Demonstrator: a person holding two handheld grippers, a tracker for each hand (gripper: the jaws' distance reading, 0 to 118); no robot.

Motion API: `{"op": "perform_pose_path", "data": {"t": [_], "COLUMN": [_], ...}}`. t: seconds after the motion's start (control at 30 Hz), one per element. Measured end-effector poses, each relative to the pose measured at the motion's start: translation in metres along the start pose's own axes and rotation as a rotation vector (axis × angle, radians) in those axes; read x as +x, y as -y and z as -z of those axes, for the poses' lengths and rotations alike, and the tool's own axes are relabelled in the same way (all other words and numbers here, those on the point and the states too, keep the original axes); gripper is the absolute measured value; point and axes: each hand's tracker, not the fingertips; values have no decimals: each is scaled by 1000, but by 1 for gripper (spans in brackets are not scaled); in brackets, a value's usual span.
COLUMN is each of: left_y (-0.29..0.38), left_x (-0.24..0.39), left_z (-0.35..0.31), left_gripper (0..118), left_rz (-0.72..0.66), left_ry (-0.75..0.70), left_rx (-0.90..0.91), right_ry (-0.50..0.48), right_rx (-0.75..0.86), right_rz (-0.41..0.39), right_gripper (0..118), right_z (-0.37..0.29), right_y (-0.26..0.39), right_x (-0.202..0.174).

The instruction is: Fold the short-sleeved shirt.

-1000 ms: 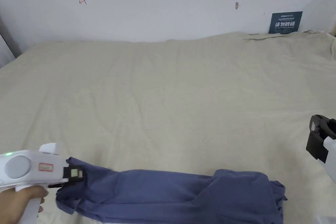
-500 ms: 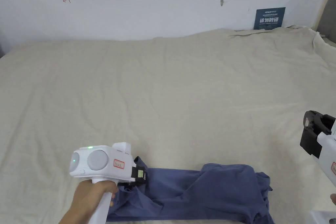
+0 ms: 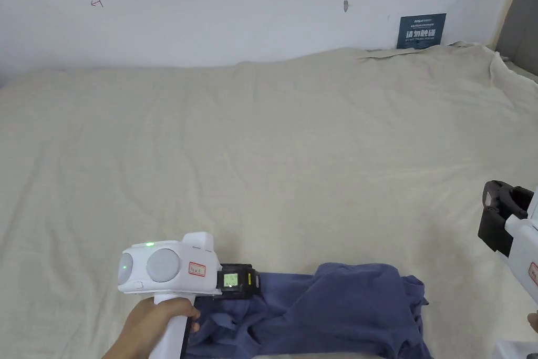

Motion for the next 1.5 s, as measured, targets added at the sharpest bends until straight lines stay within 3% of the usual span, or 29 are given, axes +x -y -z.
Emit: {"op": "perform_pose_path", "data": {"t": [0.13, 0.27, 0.33, 0.37, 0.47, 0.5, 0.57, 0.97, 1.2, 1.33, 1.5], "left_y": [-3, 3, 9, 13, 24, 30, 37, 80, 97, 110, 107], "left_x": [-15, -36, -48, -54, -64, -68, -72, -37, 13, 34, 53], "left_z": [-35, -62, -71, -74, -73, -70, -60, 33, 66, 72, 75], "left_gripper": [110, 109, 100, 88, 20, 7, 0, 0, 0, 0, 0], "left_rz": [-1, 46, 52, 57, 53, 59, 57, 85, 303, 397, 355], "left_ry": [-31, -164, -214, -226, -250, -246, -243, -218, -361, -328, -262], "left_rx": [95, 184, 262, 295, 324, 328, 338, 236, 271, 290, 307], "right_ry": [-10, -24, -28, -31, -36, -38, -40, -29, -12, 2, 11], "right_rx": [7, 14, 17, 18, 21, 21, 21, 4, -5, -10, -9], "right_rz": [-2, -5, -7, -9, -10, -9, -7, -3, 7, 12, 15], "right_gripper": [1, 1, 1, 1, 1, 1, 1, 1, 1, 1, 1], "right_z": [0, 1, 1, 1, 1, 1, 1, -1, -3, -2, -4], "right_y": [-3, -6, -7, -8, -9, -9, -8, -4, -1, -1, -2], "right_x": [-4, -8, -10, -11, -13, -14, -14, -9, 1, 7, 11]}}
